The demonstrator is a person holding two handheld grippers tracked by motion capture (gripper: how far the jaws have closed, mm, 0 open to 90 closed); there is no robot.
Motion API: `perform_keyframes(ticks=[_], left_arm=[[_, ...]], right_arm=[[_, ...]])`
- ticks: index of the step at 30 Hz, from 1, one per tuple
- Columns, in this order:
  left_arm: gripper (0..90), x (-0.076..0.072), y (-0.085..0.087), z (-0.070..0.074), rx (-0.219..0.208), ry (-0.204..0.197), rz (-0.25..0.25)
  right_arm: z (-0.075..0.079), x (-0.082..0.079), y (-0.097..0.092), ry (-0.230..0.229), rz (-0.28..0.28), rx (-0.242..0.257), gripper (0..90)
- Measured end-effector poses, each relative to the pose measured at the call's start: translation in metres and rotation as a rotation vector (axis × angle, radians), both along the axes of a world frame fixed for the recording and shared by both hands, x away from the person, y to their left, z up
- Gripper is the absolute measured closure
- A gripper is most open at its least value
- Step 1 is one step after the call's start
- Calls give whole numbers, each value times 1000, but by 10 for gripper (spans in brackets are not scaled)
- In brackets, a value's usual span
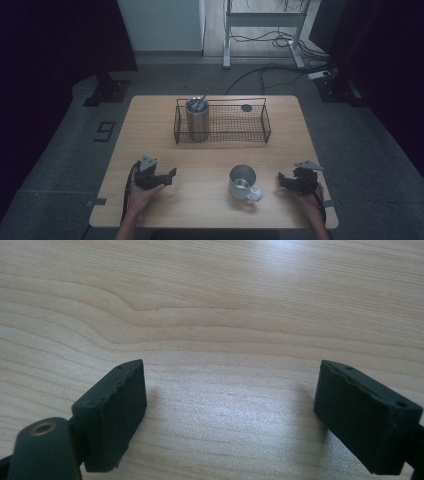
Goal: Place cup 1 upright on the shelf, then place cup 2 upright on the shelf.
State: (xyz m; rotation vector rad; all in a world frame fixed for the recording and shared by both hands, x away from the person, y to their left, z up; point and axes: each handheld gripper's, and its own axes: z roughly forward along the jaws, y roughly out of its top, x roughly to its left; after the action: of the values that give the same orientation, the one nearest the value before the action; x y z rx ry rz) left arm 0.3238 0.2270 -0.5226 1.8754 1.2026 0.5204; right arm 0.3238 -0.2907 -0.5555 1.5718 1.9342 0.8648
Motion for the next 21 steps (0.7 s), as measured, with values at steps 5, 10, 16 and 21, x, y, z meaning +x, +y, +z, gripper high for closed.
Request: perform_keyframes(ticks=[5,10,16,21], left_arm=[[112,-3,4,-2,-5,7,22],[112,-5,7,-2,-13,4,36],[118,-7,8,1,-21,-12,40],[119,-9,4,2,-17,-15,28]], right_arm=[[0,1,0,0,-3,4,129],[1,1,-1,-12,-33,14,129],[3,-1,-5,-35,-28,59,130],[12,-7,-5,-70,-13,98,133]])
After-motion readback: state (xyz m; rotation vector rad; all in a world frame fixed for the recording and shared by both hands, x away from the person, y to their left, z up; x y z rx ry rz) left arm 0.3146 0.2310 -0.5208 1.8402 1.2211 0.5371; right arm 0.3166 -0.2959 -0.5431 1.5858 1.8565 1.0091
